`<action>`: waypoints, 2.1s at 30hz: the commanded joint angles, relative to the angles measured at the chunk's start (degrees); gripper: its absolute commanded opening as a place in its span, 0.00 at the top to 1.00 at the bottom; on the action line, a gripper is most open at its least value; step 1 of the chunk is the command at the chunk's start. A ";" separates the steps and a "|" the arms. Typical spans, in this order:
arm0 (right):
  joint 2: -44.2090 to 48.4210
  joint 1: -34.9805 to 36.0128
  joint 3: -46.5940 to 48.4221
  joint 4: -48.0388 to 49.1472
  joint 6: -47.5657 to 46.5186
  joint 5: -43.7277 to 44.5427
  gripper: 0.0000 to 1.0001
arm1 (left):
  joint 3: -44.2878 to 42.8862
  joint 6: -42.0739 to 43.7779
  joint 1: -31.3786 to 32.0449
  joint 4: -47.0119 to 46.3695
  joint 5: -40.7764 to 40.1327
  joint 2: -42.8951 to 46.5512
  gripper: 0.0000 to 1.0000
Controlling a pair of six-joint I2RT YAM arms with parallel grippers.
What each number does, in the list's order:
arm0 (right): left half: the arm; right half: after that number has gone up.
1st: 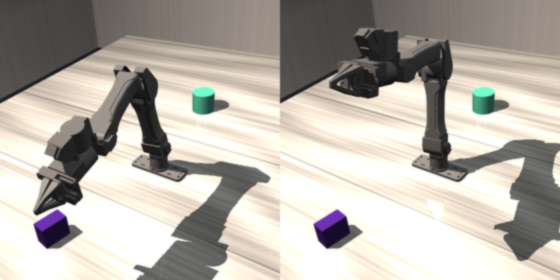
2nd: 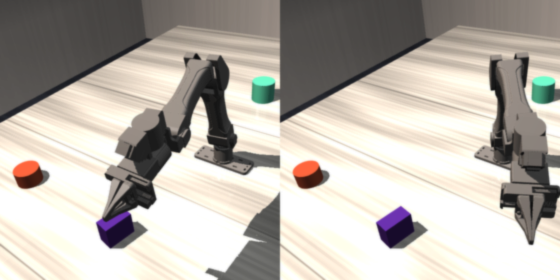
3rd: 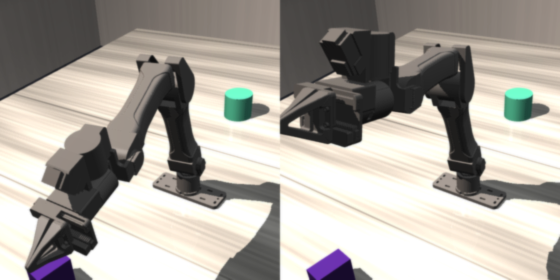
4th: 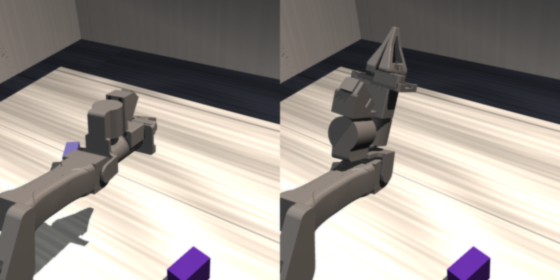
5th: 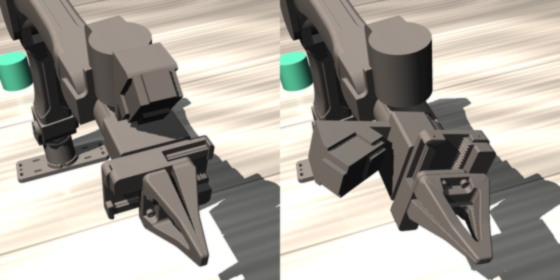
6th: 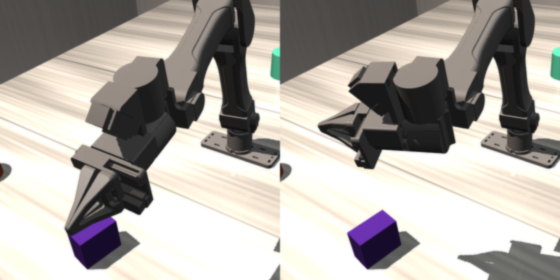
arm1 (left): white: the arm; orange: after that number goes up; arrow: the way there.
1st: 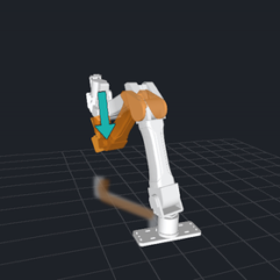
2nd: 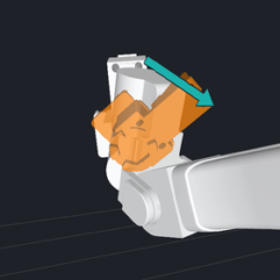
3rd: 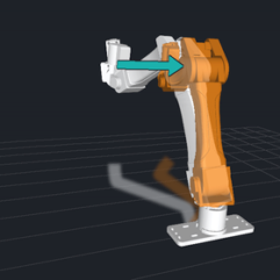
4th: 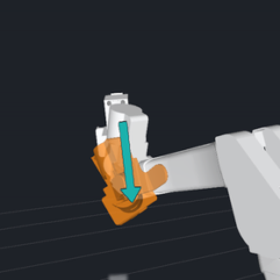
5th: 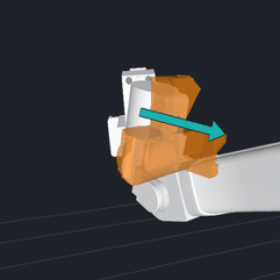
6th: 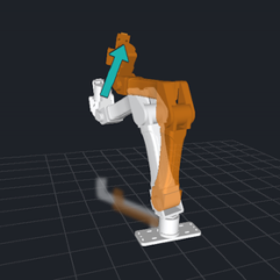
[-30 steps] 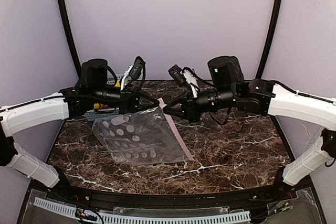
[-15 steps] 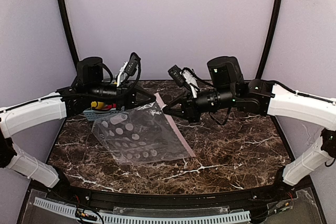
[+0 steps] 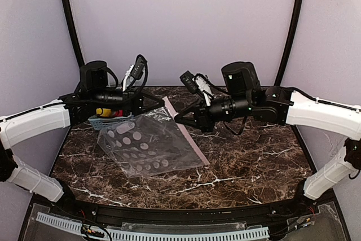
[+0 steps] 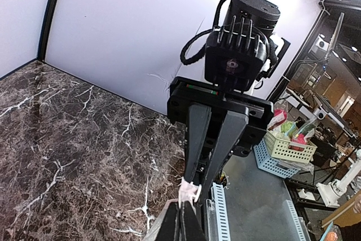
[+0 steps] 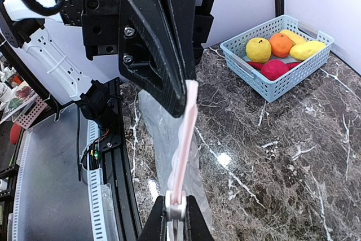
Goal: Place the food in the zip-top bag and seal the zipper
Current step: Unzip the zipper from the zipper food storage bag.
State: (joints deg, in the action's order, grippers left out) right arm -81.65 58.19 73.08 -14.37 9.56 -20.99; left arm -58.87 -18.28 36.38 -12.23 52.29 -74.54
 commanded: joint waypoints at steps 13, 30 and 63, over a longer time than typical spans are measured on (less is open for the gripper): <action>-0.68 0.23 -2.23 -3.55 0.63 -0.45 1.00 | 0.96 -0.63 -5.35 -3.28 -2.21 5.34 0.99; -1.36 0.13 -2.67 -3.56 0.67 0.16 1.00 | 1.63 -1.30 -9.35 -4.36 -3.09 7.92 0.99; -3.82 0.01 -4.20 -7.87 1.22 -0.46 1.00 | 2.83 -4.32 -14.96 -8.33 -2.59 10.29 0.99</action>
State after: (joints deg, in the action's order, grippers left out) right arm -84.03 58.19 70.87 -14.02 10.61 -20.53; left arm -55.88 -21.76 23.59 -14.72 52.77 -66.74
